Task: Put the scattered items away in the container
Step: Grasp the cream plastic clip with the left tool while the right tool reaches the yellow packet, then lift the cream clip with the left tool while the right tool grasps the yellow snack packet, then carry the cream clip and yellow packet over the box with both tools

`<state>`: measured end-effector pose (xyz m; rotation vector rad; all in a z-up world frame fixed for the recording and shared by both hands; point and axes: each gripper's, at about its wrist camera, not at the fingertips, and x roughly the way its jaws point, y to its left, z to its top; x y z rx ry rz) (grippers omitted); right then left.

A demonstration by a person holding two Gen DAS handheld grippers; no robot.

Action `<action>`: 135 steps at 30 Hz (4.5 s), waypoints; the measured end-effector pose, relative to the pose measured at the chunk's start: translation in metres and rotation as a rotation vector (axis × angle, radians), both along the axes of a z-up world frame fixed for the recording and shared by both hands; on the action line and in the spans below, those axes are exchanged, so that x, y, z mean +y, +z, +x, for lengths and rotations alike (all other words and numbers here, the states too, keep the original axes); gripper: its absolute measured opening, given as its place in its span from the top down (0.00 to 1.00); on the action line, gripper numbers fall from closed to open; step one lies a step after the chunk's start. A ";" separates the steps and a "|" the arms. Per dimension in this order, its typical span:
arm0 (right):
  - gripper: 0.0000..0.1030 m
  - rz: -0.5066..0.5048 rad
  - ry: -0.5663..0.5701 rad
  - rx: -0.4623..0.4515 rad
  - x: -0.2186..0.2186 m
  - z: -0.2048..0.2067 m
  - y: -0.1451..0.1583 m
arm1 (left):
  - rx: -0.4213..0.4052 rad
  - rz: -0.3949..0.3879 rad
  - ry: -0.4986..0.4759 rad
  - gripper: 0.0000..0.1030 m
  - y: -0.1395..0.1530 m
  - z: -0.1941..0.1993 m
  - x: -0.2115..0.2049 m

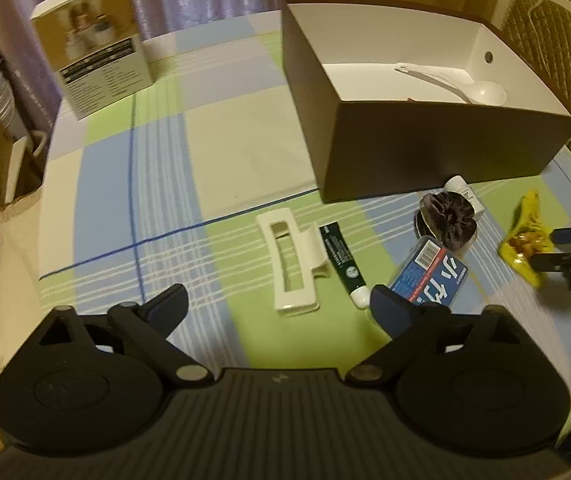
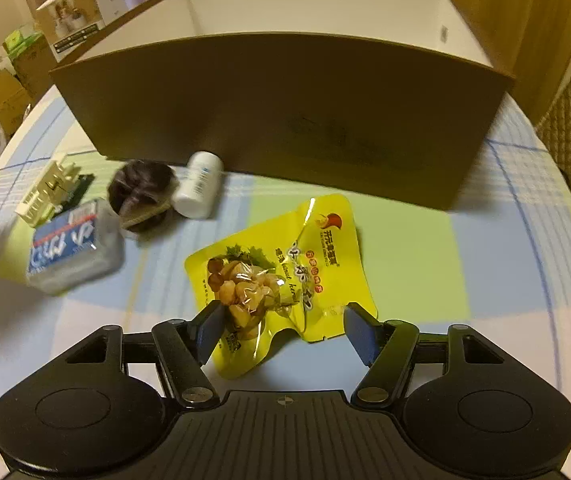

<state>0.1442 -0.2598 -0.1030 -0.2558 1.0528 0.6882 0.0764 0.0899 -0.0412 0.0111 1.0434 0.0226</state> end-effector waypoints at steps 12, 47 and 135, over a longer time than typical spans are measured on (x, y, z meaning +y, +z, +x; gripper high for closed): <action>0.33 0.073 -0.165 0.056 -0.045 0.008 0.023 | 0.034 -0.089 0.006 0.33 -0.044 0.049 0.003; 0.38 -0.037 0.345 -0.085 -0.028 -0.034 0.003 | 0.167 -0.150 0.022 0.65 -0.050 -0.036 -0.003; 0.41 0.214 -0.035 -0.105 -0.034 -0.021 0.099 | -0.088 -0.158 -0.042 0.63 0.040 -0.041 -0.081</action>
